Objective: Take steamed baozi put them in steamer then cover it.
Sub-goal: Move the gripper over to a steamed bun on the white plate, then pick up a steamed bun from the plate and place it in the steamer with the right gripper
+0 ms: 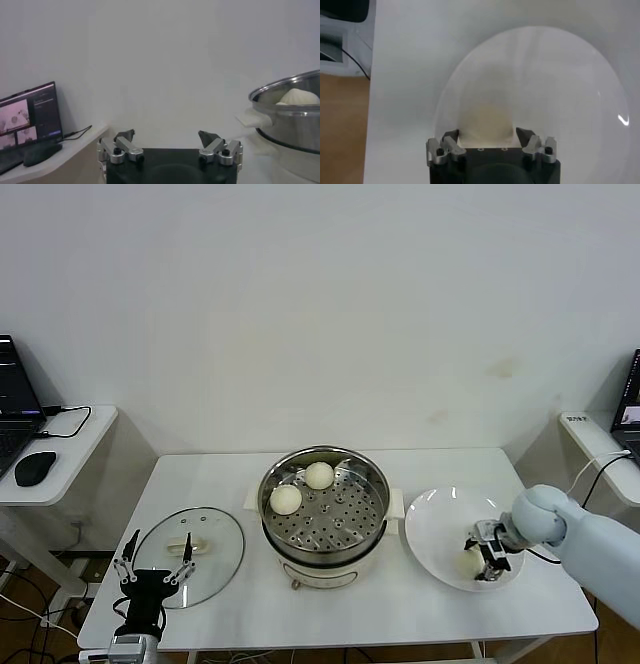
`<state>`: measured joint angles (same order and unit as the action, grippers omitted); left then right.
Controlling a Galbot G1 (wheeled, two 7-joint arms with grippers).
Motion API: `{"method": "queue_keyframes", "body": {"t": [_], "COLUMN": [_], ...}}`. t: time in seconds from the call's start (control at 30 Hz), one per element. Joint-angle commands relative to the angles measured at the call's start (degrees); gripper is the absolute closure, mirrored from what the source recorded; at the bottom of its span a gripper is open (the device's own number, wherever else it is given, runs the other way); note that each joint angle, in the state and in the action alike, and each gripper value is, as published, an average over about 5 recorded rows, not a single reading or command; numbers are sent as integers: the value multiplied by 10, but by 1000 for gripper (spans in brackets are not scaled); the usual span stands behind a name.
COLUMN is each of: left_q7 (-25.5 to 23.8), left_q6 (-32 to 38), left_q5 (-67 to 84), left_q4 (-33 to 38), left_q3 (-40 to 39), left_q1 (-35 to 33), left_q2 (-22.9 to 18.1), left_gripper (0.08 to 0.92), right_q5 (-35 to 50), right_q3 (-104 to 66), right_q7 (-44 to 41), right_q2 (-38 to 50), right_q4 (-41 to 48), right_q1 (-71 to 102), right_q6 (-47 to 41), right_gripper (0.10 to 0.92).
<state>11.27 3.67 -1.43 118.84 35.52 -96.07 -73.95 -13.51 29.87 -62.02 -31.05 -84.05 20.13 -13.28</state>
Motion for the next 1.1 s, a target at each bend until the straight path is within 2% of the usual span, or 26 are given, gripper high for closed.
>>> {"method": "queue_keyframes", "body": {"t": [0.03,0.3,0.73,0.93,1.1], "left_q7": [0,0,-3,-3,-3], "left_q6": [1,0,-3,-4,-4], "left_q5": [0,0,2,1,1], "left_q4": [1,3,10,15,18], "left_q3": [0,0,-2,-3,-1], "left_q1": [-1,0,7,5,5], "left_q2": [0,1,6,10,9], "left_gripper": [177,177,177,177,177], "right_q5": [7,31,132,165,195], "right_q3": [11,32,123,188,241], "right_q7": [-8,-12,-15,-5,12], "right_q2": [-1,10,23,-13,-83], "right_q4": [5,-7,-36,-44,-54], "right_q1": [-18,-72,-304,-396,-455], "right_q6": [-4,-8,-21,-27,-36], "right_gripper": [426,499,475,474,474]}}
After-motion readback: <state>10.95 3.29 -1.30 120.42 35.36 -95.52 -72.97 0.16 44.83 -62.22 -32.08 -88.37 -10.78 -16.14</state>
